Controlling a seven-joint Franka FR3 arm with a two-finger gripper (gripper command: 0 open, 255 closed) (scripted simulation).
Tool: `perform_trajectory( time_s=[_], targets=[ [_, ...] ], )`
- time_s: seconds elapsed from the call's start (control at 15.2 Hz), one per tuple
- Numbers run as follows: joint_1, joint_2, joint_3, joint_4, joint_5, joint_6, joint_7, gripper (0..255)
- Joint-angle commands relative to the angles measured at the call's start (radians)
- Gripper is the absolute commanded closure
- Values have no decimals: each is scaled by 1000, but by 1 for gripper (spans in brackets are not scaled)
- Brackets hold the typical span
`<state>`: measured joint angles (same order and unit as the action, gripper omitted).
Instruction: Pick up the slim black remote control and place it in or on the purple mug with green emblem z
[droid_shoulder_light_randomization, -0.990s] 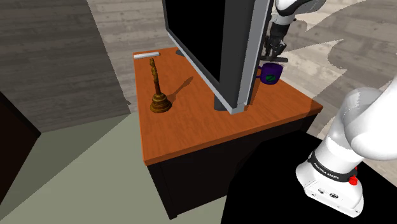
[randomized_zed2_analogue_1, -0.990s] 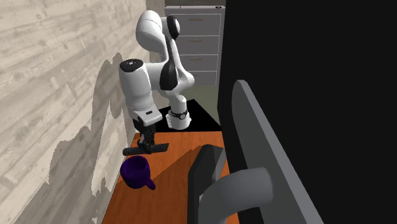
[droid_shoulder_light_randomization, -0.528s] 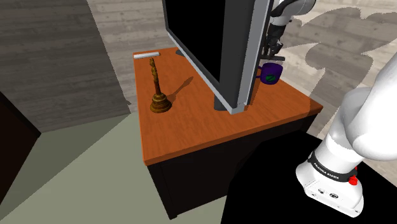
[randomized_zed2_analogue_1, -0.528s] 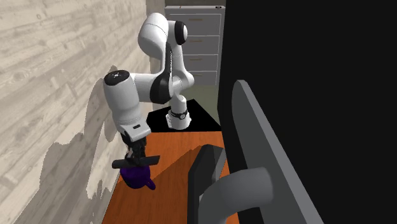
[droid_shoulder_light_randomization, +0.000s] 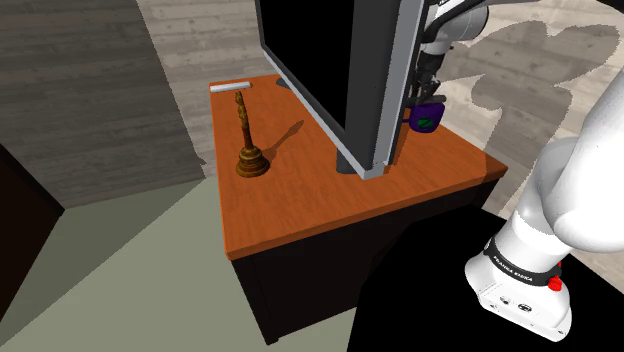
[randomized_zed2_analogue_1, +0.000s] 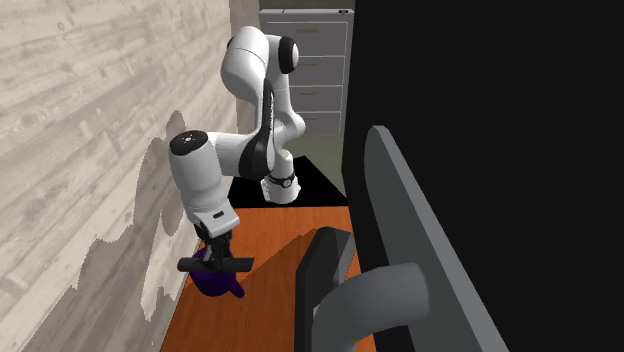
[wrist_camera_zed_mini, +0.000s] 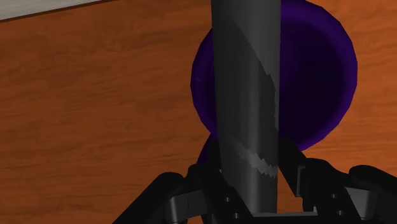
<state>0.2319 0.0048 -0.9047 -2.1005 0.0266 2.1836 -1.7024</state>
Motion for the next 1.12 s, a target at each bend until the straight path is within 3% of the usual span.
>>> perform_trajectory(
  time_s=[0.0, 0.46, 0.53, 0.86, 1.06],
  targets=[
    [0, 8, 0, -14, 8, 18, -5, 255],
    [0, 8, 0, -14, 8, 18, -5, 255],
    [0, 7, 0, -15, 7, 18, -4, 0],
    [0, 8, 0, -14, 8, 18, -5, 0],
    [6, -63, 8, 38, -60, -78, 44, 0]
  ],
)
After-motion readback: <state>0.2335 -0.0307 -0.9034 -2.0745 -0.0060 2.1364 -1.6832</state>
